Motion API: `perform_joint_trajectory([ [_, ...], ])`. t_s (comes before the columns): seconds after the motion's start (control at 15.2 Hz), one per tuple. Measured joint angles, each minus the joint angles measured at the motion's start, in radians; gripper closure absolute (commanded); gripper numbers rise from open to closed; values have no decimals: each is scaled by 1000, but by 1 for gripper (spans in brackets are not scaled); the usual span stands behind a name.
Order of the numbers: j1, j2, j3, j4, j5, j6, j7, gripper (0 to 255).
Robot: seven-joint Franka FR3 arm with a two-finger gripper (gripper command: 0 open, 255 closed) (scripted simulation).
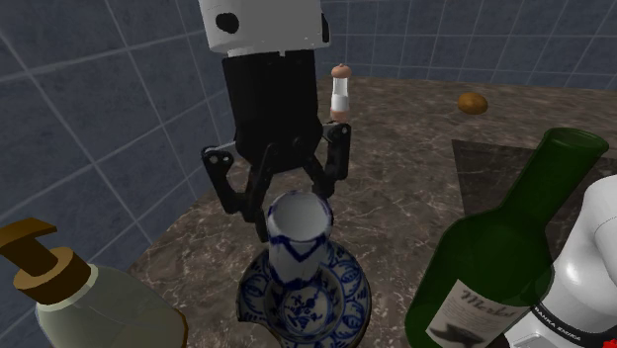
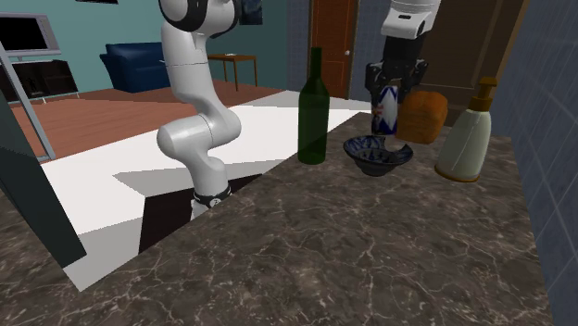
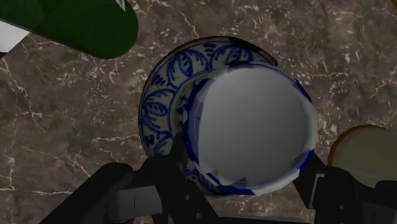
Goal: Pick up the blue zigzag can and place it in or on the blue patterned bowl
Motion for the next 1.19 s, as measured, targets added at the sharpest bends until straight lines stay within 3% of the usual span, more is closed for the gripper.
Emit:
perform_joint_trajectory([
  [0.46, 1, -10, 2, -106, 6, 93, -25, 255],
  [0.92, 2, -14, 2, -125, 8, 110, -29, 255],
  [0.99, 2, -14, 2, -126, 8, 110, -29, 0],
  [1.19, 2, -14, 2, -126, 8, 110, -29, 0],
])
